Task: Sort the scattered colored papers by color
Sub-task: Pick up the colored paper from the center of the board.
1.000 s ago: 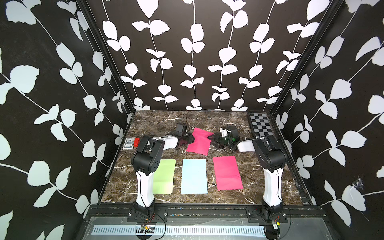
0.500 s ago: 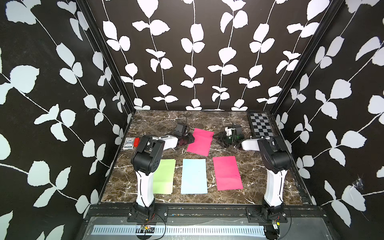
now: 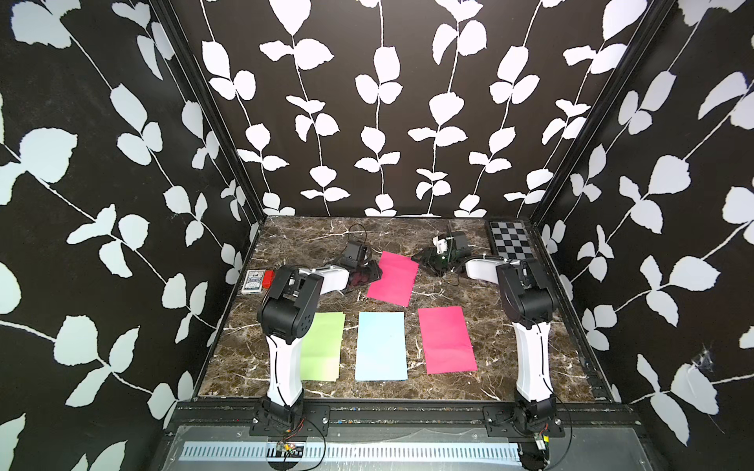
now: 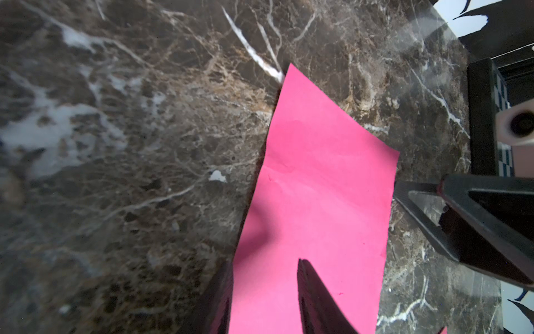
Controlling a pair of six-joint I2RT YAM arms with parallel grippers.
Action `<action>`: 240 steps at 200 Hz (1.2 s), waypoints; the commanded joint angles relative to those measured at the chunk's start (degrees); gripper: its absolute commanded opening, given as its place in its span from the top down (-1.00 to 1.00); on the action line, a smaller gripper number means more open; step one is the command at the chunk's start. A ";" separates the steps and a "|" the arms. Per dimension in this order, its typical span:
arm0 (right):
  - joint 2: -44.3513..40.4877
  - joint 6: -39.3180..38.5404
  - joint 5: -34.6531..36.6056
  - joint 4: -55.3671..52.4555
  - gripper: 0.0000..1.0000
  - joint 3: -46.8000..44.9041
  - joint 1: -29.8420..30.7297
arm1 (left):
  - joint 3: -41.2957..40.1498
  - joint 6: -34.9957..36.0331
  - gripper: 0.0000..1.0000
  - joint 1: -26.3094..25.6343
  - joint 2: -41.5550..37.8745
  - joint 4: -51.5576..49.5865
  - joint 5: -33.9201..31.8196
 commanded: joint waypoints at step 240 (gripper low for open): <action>4.71 7.37 -6.67 10.39 -0.07 -6.18 -0.74 | 1.12 -0.51 0.21 0.43 3.21 -3.90 1.15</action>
